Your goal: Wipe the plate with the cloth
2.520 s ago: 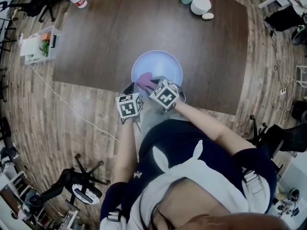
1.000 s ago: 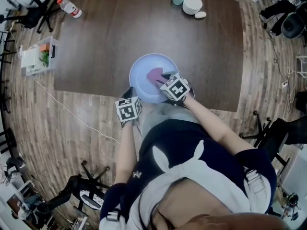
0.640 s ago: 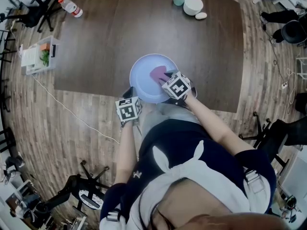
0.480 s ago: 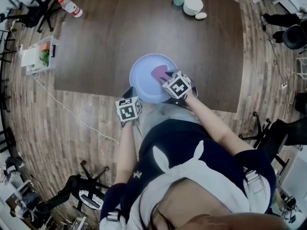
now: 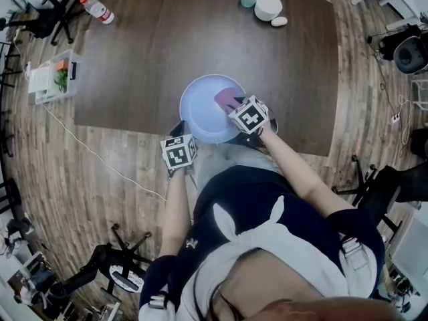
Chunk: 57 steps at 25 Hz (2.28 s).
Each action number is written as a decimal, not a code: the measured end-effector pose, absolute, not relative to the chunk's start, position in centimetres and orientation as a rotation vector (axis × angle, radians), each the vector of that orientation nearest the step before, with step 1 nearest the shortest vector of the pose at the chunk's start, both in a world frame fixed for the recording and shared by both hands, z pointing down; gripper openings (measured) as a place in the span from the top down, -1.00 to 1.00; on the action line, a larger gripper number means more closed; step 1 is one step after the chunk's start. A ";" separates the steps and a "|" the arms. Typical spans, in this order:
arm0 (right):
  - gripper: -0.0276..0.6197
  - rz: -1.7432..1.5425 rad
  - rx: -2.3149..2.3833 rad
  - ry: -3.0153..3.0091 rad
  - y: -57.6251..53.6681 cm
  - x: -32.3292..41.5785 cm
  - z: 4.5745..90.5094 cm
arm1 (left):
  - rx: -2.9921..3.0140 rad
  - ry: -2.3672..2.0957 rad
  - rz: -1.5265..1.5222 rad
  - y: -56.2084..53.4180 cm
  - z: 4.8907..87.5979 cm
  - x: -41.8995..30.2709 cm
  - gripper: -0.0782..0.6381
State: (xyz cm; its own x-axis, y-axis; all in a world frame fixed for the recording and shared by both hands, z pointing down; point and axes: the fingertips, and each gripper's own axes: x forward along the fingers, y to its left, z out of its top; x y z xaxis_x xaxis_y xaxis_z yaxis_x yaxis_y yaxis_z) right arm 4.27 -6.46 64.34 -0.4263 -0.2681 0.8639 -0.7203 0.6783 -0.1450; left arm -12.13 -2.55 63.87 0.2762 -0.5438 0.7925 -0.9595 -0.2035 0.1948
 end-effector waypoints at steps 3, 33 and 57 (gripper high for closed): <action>0.52 0.641 0.757 -1.993 -6.5 4.4 64.3 | 1.857 -1.357 0.766 -2.6 64.0 -12.1 0.76; 0.52 0.635 0.669 -2.024 -3.8 4.2 64.0 | 1.837 -1.375 0.754 -2.3 64.0 -12.0 0.76; 0.52 0.531 0.476 -2.049 0.2 1.1 63.5 | 1.822 -1.381 0.771 -2.2 63.9 -11.8 0.76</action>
